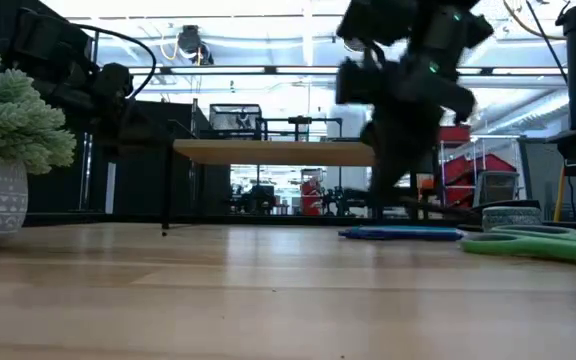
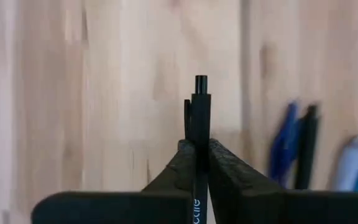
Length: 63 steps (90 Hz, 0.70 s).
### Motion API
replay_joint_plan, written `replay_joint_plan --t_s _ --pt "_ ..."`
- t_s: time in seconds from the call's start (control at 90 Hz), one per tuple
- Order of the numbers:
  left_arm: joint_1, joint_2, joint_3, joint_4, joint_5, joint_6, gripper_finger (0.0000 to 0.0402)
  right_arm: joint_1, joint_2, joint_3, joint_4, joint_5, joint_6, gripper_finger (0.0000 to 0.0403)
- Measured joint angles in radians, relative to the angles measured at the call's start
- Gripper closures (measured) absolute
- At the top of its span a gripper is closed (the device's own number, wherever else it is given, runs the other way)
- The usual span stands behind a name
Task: Pick and place office supplies into organizer
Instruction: Put the black pen into the desk organizer on the shelf
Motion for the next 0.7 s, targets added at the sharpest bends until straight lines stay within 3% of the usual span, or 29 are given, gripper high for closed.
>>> replay_joint_plan --t_s 0.389,0.7 --pt "0.0 0.0 0.0 0.0 0.0 0.0 0.0391 -0.152 -0.012 0.253 0.267 0.021 -0.187 0.0401" --pt "0.0 0.0 0.0 0.0 0.0 0.001 0.0391 -0.326 -0.012 0.333 0.749 0.019 -0.305 0.0401"
